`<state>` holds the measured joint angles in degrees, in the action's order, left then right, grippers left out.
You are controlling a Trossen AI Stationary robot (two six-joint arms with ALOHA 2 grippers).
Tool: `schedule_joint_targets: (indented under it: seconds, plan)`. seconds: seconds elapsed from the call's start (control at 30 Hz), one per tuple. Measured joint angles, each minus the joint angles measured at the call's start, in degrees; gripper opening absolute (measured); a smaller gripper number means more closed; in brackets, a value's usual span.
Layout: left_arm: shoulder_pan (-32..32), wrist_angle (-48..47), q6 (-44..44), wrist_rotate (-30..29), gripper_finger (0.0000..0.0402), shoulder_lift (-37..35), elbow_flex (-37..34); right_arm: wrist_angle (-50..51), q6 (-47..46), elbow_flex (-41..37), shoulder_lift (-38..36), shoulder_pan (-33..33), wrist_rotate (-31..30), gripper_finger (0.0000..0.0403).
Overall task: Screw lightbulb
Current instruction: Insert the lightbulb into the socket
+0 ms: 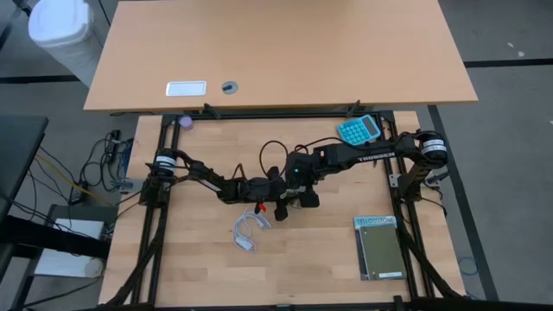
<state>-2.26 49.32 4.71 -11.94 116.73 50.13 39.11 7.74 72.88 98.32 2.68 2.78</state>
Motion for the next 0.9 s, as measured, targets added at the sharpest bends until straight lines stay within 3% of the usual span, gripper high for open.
schedule_joint_targets:
  seconds: [0.27, 0.53, 0.9]
  plan:
    - [0.0, 0.0, -0.4, 0.0, 0.0174, 0.0, 0.0, 2.3, 1.4, 0.4, 0.0, 0.0, 0.3, 0.0340]
    - [0.0, -0.2, -0.5, 0.0, 0.0174, 0.0, 0.0, 7.9, 2.8, 4.5, -0.2, 0.0, 0.3, 0.0339]
    - [0.0, -0.7, -0.2, -0.1, 0.0174, 0.0, 0.1, 15.7, 2.3, 4.6, -1.2, -0.1, 0.3, 0.0337]
